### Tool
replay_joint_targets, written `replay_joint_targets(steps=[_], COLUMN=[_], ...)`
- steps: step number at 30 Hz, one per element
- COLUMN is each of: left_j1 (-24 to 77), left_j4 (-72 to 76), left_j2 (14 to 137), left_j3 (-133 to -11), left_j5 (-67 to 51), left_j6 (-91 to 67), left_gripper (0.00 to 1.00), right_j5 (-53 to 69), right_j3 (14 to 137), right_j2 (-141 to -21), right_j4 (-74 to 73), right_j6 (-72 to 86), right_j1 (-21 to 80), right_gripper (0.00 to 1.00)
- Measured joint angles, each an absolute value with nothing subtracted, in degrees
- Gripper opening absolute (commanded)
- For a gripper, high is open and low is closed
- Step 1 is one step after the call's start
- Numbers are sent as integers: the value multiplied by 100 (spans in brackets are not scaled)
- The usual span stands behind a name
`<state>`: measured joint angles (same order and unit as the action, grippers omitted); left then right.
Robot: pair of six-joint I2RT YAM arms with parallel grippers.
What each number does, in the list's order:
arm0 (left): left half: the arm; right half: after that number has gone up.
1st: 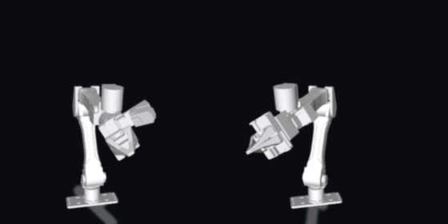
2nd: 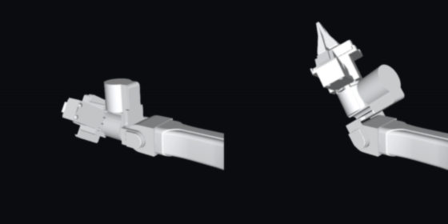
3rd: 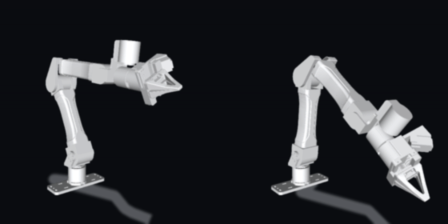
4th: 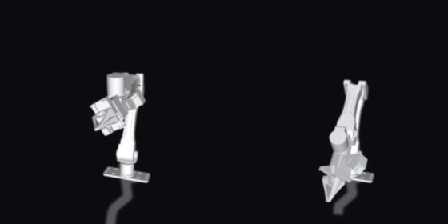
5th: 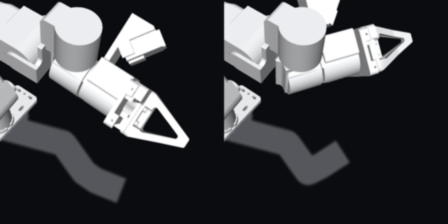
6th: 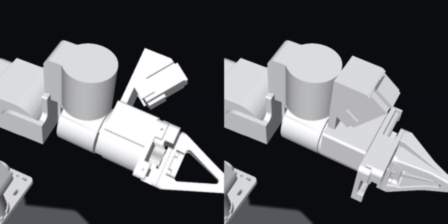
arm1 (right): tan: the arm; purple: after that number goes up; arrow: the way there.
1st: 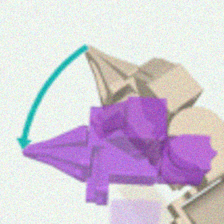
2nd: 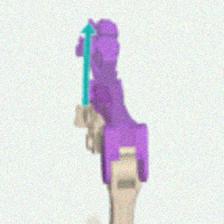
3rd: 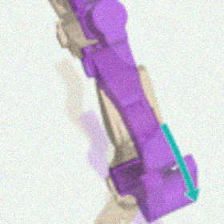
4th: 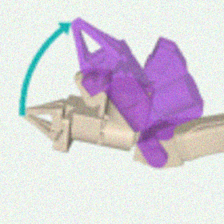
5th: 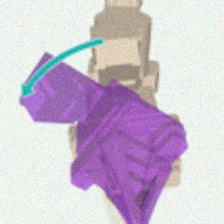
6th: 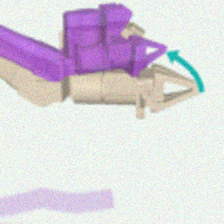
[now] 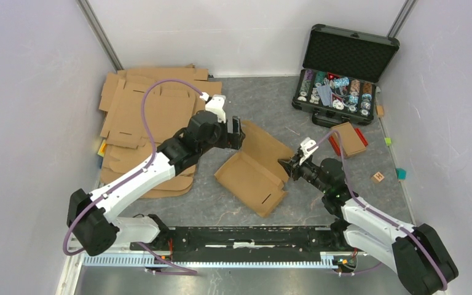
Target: Fold the paper box
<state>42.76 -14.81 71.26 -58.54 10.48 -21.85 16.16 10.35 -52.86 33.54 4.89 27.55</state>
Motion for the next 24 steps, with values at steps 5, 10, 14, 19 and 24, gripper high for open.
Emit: replay_joint_targets(steps=[5,10,14,19,24], left_j1=[4233,4217,4128,4021,4021], left_j4=[-1719,-1772,-1785,-1992,-2563], left_j2=[7258,7214,7002,6831,6816], left_j3=[-6495,-6576,-6294,-6040,-5957], left_j5=[832,648,436,279,285], left_j6=[-2580,-3153,-3903,-5118,-6099], left_gripper=[100,100,100,97,92], right_j5=[1509,1249,1017,596,104], right_j3=[1035,1035,1035,1037,1083], right_j2=[-5238,-5177,-5159,-5170,-5306], right_j4=[3365,3291,3214,3148,3061], right_j6=[261,-91,-410,-888,-1321], right_j1=[3111,3594,4032,4724,5328], right_gripper=[26,26,29,31,34])
